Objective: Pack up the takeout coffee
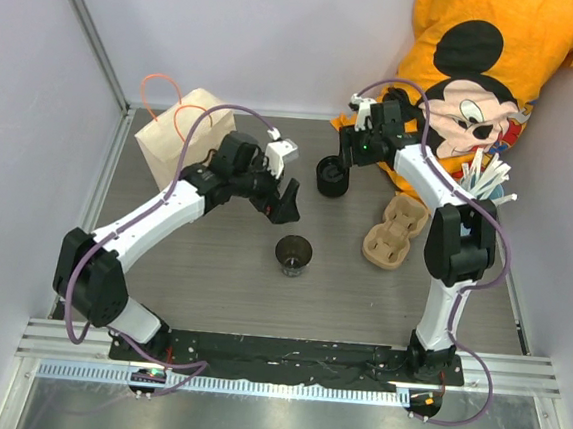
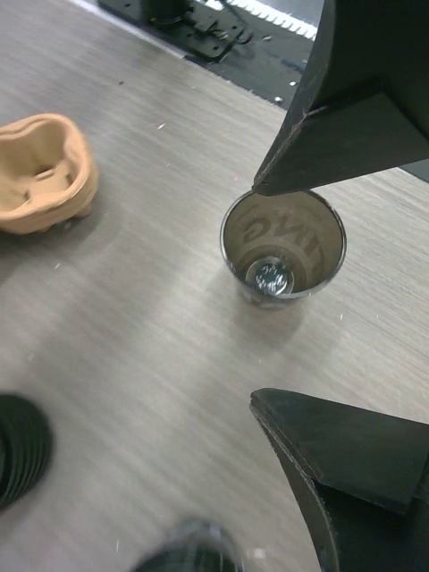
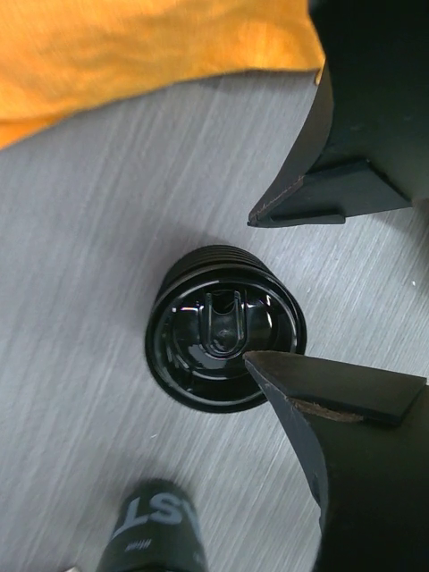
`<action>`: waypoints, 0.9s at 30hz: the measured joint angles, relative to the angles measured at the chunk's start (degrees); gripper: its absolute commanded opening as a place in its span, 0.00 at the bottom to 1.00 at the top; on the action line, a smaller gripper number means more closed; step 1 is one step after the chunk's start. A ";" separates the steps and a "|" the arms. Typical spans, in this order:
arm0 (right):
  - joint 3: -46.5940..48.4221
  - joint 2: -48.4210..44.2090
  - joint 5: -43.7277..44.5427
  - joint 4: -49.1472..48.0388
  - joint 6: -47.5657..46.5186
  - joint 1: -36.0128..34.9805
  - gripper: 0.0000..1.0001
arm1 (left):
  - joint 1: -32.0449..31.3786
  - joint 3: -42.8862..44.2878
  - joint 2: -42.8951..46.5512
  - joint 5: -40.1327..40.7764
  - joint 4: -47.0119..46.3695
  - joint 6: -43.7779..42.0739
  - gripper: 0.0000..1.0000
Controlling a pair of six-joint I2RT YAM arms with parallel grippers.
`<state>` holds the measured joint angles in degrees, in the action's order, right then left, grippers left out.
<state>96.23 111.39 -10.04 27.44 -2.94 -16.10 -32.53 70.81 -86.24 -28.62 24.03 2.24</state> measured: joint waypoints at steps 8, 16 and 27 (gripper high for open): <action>-1.33 2.16 1.49 0.24 -0.44 -1.22 0.54 | 4.57 0.59 1.66 2.03 1.09 0.28 0.96; -1.38 2.80 3.08 0.20 -1.33 -1.99 0.45 | 6.21 0.57 2.10 2.03 1.36 0.55 0.96; -1.53 3.13 5.25 0.11 -1.97 -2.82 0.32 | 6.71 0.55 2.21 1.73 1.33 1.60 0.96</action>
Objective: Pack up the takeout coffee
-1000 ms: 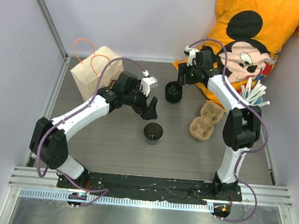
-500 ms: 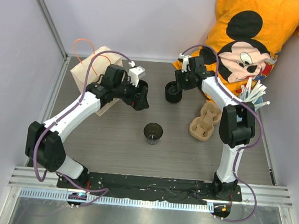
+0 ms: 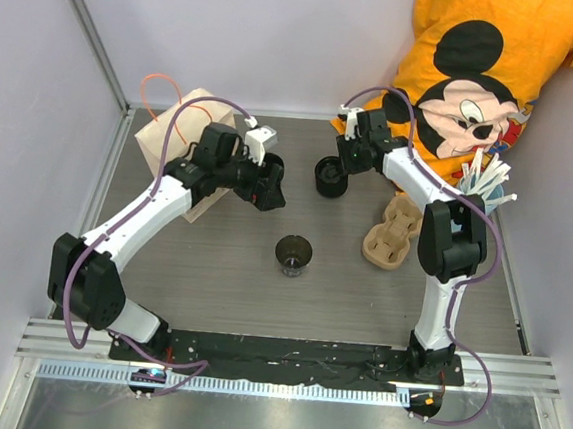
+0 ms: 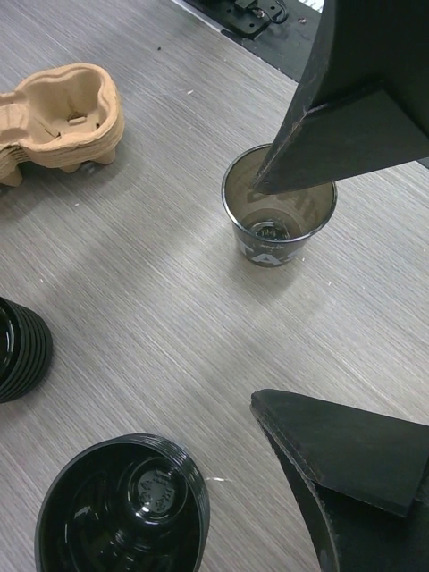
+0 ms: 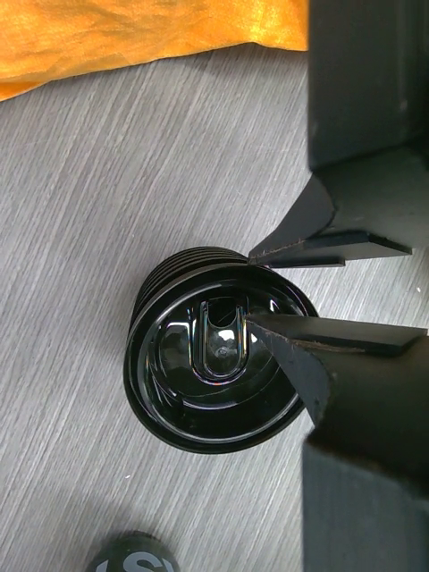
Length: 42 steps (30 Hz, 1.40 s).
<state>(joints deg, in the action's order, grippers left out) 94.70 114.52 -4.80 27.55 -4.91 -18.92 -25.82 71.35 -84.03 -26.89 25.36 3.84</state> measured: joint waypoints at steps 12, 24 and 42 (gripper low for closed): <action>0.02 0.92 1.49 -0.17 -0.39 -0.39 0.21 | 0.09 -0.20 0.00 -0.17 -0.11 0.48 0.96; 0.94 0.98 1.49 -0.07 -0.35 -0.48 0.17 | 0.09 -0.35 0.00 -0.24 -0.24 0.94 0.96; 4.11 -2.73 -3.04 4.04 0.46 -0.48 0.15 | 0.09 1.88 0.00 -0.11 0.37 1.05 1.00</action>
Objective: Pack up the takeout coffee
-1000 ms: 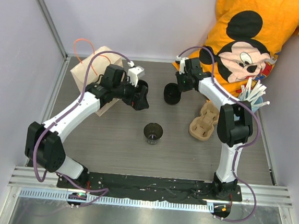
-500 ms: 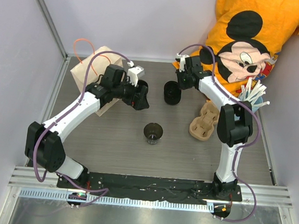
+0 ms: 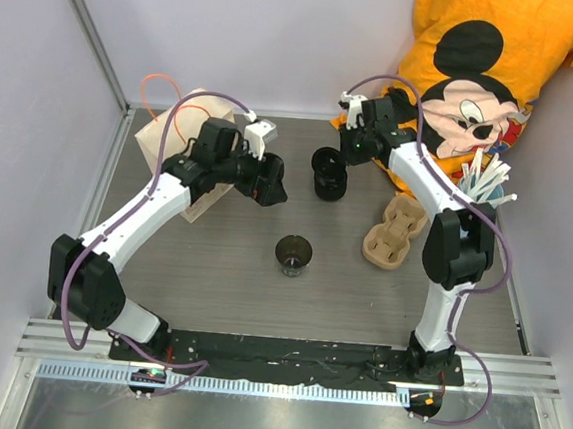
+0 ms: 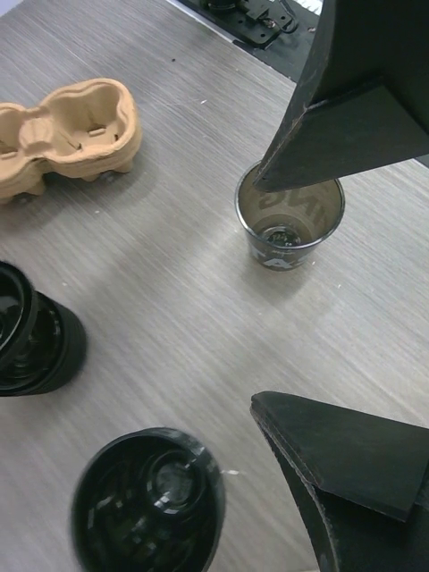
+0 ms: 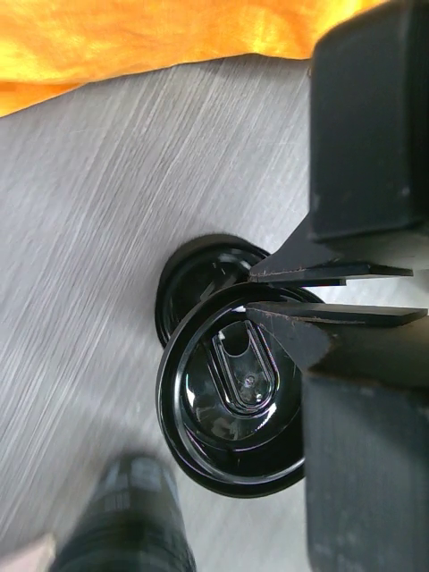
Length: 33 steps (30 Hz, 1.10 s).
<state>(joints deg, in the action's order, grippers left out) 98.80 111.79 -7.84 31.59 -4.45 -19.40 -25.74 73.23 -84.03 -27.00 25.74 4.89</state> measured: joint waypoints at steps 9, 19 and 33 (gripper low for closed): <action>-0.13 -11.58 -7.02 1.07 1.81 0.00 0.15 | 0.33 1.86 0.24 -1.18 -0.37 -0.59 1.00; -1.01 -16.31 -18.49 1.53 5.33 0.79 0.15 | 1.86 6.19 0.28 -9.20 -2.34 2.40 1.00; -4.68 -16.28 -46.27 -2.21 18.45 9.81 0.13 | 7.87 6.27 1.14 -23.69 -13.60 11.98 0.94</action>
<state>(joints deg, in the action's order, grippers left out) 94.13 95.50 -54.11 29.39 14.00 -9.58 -17.87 79.50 -82.89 -50.70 12.14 16.86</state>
